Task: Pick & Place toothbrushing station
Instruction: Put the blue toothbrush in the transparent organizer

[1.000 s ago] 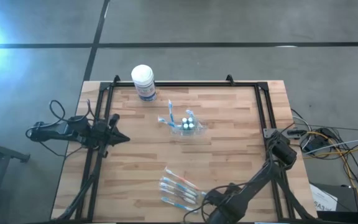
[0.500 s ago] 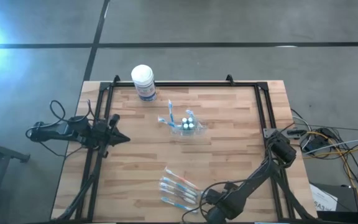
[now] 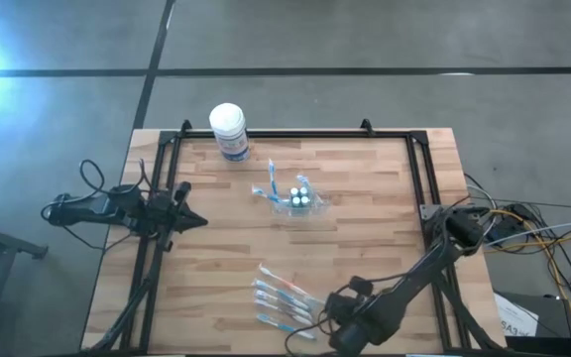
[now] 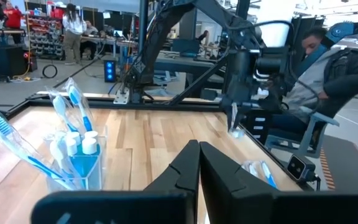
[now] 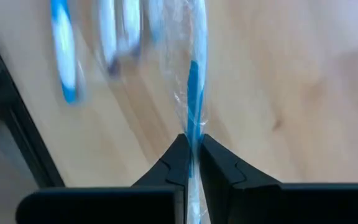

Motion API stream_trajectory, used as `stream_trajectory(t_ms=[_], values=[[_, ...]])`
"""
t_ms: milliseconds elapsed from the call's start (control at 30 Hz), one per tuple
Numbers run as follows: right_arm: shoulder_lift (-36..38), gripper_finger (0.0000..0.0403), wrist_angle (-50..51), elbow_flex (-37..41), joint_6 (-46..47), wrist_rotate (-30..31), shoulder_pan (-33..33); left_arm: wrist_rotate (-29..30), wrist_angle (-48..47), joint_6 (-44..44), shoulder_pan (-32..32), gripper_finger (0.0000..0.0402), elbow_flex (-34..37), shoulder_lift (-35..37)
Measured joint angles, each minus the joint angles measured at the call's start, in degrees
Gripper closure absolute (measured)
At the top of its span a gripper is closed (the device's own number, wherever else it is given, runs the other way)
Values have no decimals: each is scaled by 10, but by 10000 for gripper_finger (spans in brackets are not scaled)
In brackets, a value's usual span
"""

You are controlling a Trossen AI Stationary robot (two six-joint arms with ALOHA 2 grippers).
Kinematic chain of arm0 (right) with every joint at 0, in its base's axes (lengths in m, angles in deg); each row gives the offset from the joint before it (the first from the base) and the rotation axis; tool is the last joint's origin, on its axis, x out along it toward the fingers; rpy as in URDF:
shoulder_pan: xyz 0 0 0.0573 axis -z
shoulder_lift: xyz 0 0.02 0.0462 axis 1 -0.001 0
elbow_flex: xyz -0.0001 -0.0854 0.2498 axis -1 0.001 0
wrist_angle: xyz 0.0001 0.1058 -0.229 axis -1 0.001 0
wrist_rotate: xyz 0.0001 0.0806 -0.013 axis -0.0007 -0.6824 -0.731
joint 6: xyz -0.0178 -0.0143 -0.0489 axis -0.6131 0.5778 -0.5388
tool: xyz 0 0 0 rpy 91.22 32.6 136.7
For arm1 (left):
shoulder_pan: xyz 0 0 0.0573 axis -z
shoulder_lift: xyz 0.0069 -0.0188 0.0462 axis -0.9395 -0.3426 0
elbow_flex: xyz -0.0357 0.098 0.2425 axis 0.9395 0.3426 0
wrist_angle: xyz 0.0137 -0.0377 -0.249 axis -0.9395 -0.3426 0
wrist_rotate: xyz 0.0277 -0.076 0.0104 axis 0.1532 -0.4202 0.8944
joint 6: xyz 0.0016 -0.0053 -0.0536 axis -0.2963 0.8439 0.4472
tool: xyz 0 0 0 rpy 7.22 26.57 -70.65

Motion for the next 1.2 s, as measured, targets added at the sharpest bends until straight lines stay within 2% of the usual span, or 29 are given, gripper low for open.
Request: stream_trajectory(t_ms=[133, 233, 333, 433, 533, 733, 900, 1000, 1200], values=[[32, 385, -22, 1, -48, 78, 0, 0, 2, -1, 0, 388, 1, 0], [54, 385, -52, 13, -96, 162, 0, 0, 1, -5, 0, 386, 1, 0], [77, 385, -141, 51, -182, 226, 13, 0, 3, -11, 0, 383, 2, 0], [105, 385, -266, 103, -286, 242, 41, 0, 13, -20, 0, 379, 2, 0], [121, 385, -425, 173, -395, 227, 75, 0, 17, -21, 0, 373, 2, 0], [144, 385, -769, 330, -565, 127, 140, 0, 42, -30, 0, 359, 4, -9], [138, 385, -1068, 425, -687, 60, 190, 5, 92, -33, 0, 338, 5, -82], [136, 385, -1149, 455, -723, 48, 212, 8, 151, -32, 0, 318, 5, -155], [135, 385, -1184, 456, -759, 48, 239, 8, 257, -33, 0, 269, -18, -311]])
